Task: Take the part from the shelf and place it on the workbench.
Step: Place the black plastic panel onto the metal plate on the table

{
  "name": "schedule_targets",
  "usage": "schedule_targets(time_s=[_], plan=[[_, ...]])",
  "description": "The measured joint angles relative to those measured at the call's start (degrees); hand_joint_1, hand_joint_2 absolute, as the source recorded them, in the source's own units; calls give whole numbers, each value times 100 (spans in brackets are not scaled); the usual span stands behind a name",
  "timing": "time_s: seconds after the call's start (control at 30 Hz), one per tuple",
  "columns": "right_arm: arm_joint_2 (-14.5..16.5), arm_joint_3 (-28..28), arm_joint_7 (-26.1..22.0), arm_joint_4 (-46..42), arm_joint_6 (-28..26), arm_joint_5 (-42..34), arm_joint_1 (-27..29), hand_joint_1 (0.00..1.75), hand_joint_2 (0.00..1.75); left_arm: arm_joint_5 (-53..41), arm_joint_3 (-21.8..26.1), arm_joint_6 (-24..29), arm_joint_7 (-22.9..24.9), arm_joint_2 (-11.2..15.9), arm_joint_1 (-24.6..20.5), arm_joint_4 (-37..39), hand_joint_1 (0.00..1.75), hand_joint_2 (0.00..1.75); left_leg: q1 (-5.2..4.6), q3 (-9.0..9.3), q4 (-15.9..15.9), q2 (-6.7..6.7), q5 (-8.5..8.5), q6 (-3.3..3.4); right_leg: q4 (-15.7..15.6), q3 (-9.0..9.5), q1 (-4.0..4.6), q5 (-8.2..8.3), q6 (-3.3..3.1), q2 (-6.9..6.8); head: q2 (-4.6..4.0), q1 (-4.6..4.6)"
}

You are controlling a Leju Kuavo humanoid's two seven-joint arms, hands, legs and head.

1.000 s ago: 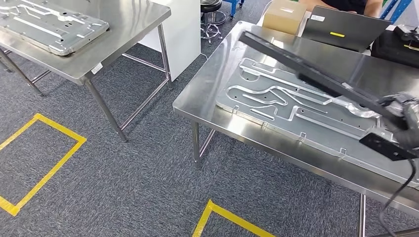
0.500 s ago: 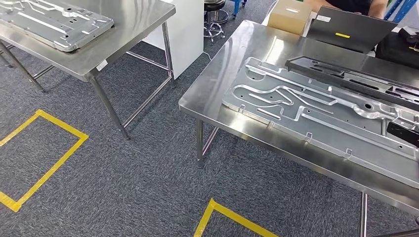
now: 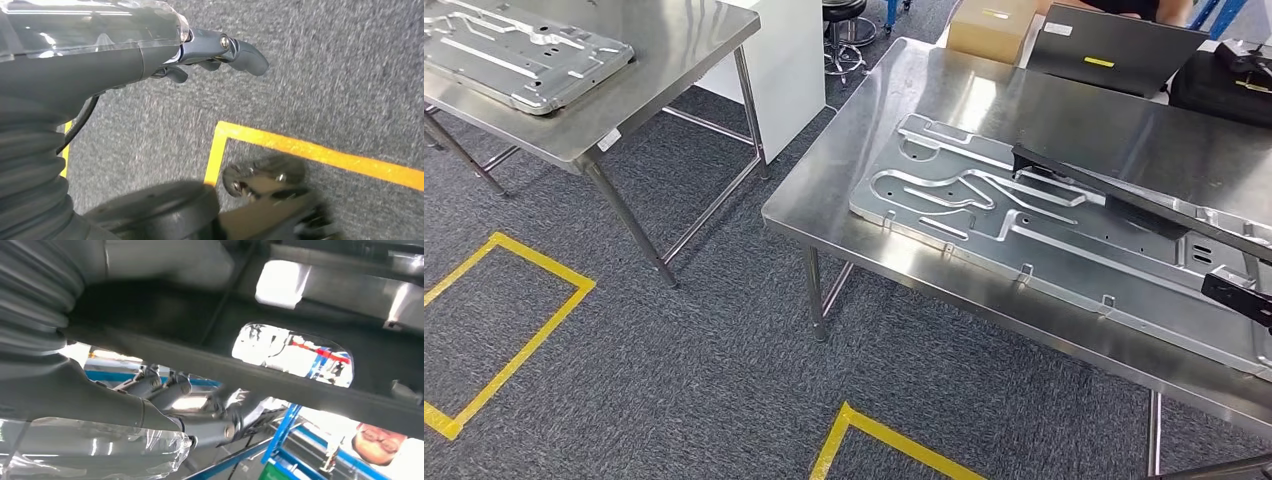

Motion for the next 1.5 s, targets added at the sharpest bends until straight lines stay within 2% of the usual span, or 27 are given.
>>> schedule_targets(time_s=[0.07, 0.13, 0.2, 0.3, 0.33, 0.37, 0.4, 0.47, 0.53, 0.63, 0.7, 0.73, 0.8, 0.83, 0.87, 0.9, 0.97, 1.0, 1.03, 1.07, 1.17, 1.23, 1.33, 1.37, 1.4, 1.43, 1.5], plan=[[73, -49, -34, 3, -6, -16, 39, 0, 0, 14, -11, 53, 44, 8, -19, -1, 0, 175, -30, 121, -271, 25, 35, 27, -8, 1, -13, 7, 44, 5, 0, -1], [125, -106, -81, -34, -3, -61, 127, 0, 0, 48, -16, 59, 74, 3, -21, -1, 0, 87, -19, 154, -360, 34, 90, 13, -20, 8, -31, 12, 102, -3, 0, -1], [147, -171, -115, -85, 11, -107, 168, 0, 0, 62, -17, 59, 87, 2, -20, -2, 0, 0, 15, 206, -483, 38, 167, 25, 154, -65, -41, -130, 160, -14, 0, 1], [179, -224, -176, -107, 76, -143, 111, 0, 0, 88, -17, 31, 123, 1, -16, -1, 0, 0, 35, 221, -536, 44, 206, 29, 1132, -514, -97, -641, 276, -19, 0, 0], [198, -211, -206, -93, 103, -144, 65, 0, 0, 109, -16, 19, 139, -1, -8, -1, 0, 0, 37, 218, -529, 47, 203, 23, 1388, -636, -129, -712, 315, -24, 0, 1], [215, -189, -236, -70, 122, -144, 2, 0, 0, 131, -14, 10, 150, -3, -1, 0, 0, 0, 42, 215, -516, 51, 196, 11, 1448, -666, -163, -673, 350, -31, 0, 1], [228, -163, -258, -41, 131, -144, -72, 0, 0, 148, -13, 7, 156, -5, 4, 0, 0, 0, 54, 211, -492, 54, 182, -10, 1268, -574, -196, -524, 383, -41, 0, 1], [246, -114, -279, 15, 130, -143, -219, 0, 0, 159, -10, 7, 161, -5, 3, -1, 0, 0, 77, 202, -415, 53, 133, -80, 513, -175, -239, -176, 439, -59, 0, 1], [264, -76, -284, 58, 131, -142, -328, 0, 0, 162, -8, 7, 163, 1, -7, -2, 0, 0, 79, 185, -338, 43, 88, -156, 29, 72, -220, -48, 377, -36, 0, 1], [286, -17, -289, 104, 125, -140, -396, 0, 0, 174, -3, 7, 169, 4, 0, -2, 0, 0, 77, 162, -314, 31, 75, -237, 12, 60, -185, -63, 203, -17, 0, 0], [286, 11, -292, 125, 114, -140, -456, 0, 0, 190, 2, 9, 173, 4, 3, -2, 0, 0, 89, 76, -110, 29, -76, -286, 8, 55, -190, -55, 116, -22, 0, -1], [287, 25, -298, 138, 108, -140, -499, 0, 0, 198, 4, 9, 175, 4, 3, -2, 0, 0, 94, -51, 173, 27, -240, -302, 3, 54, -189, -49, 78, -25, 0, -1], [294, 72, -325, 182, 102, -140, -600, 0, 0, 231, 13, 8, 180, 4, 8, -2, 0, 0, 98, -427, 976, 26, -607, -302, 5, 40, -155, -47, 35, -23, 0, -1], [300, 107, -340, 214, 100, -140, -649, 0, 0, 247, 19, 7, 182, 4, 14, -2, 0, 0, 96, -593, 1308, 26, -714, -294, 8, 32, -135, -45, 26, -18, 0, -1], [306, 149, -355, 249, 98, -139, -704, 0, 0, 264, 27, 5, 185, 4, 20, -2, 0, 0, 93, -664, 1434, 25, -704, -274, 11, 29, -114, -45, 20, -11, 0, 0], [310, 191, -365, 283, 96, -136, -763, 0, 0, 279, 37, 1, 188, 4, 25, -2, 0, 0, 84, -626, 1329, 24, -589, -239, 13, 30, -90, -46, 17, -2, 0, 0], [315, 270, -375, 344, 88, -126, -893, 0, 0, 310, 56, -12, 195, 5, 29, -2, 0, 0, 44, -276, 560, 12, -182, -115, 13, 43, -50, -48, 14, 12, 0, 0], [323, 306, -376, 373, 79, -121, -956, 0, 0, 324, 63, -20, 202, 10, 26, -2, 0, 0, 21, -95, 174, 10, -36, -57, 12, 46, -31, -47, 19, 15, 0, 0], [332, 340, -376, 403, 66, -116, -1018, 0, 0, 332, 67, -26, 206, 14, 24, -2, 0, 0, 4, 31, -103, 15, 53, -24, 10, 44, -22, -42, 32, 15, 0, 0], [344, 372, -379, 432, 49, -112, -1066, 0, 0, 337, 70, -36, 213, 18, 23, -2, 0, 0, -11, 87, -237, 20, 76, -13, 6, 38, -28, -34, 52, 13, 0, 0], [365, 453, -404, 500, -2, -119, -1154, 0, 0, 355, 76, -61, 230, 13, 26, -2, 0, 0, -10, 118, -359, 31, 153, -14, -36, 38, -51, -2, 147, -5, 0, 0], [376, 481, -409, 535, -25, -153, -1246, 0, 0, 356, 80, -71, 239, 12, 20, -2, 0, 0, 24, 149, -493, 36, 251, 10, 147, -48, -57, -167, 200, -16, 0, 0], [405, 495, -409, 566, -66, -246, -1301, 0, 0, 333, 81, -110, 245, 9, 9, -2, 0, 0, 38, 134, -544, 40, 306, 28, 1101, -458, -92, -687, 279, -21, 0, 0], [413, 497, -409, 556, -73, -292, -1258, 0, 0, 327, 81, -129, 250, 8, 11, -2, 0, 0, 39, 121, -531, 39, 308, 26, 1334, -546, -106, -754, 303, -23, 0, 0], [419, 499, -409, 533, -69, -340, -1209, 0, 0, 326, 81, -146, 254, 6, 15, -2, 0, 0, 41, 105, -509, 38, 309, 23, 1376, -544, -122, -717, 324, -26, 0, 0], [418, 500, -409, 492, -52, -383, -1173, 0, 0, 328, 81, -155, 259, 5, 17, -2, 0, 0, 43, 87, -478, 37, 307, 17, 1175, -427, -137, -575, 338, -33, 0, 0], [398, 498, -404, 383, -7, -455, -1140, 0, 0, 336, 81, -170, 264, -1, 13, -2, 0, 0, 35, 40, -393, 36, 290, -15, 441, -33, -153, -250, 347, -56, 0, 0]])
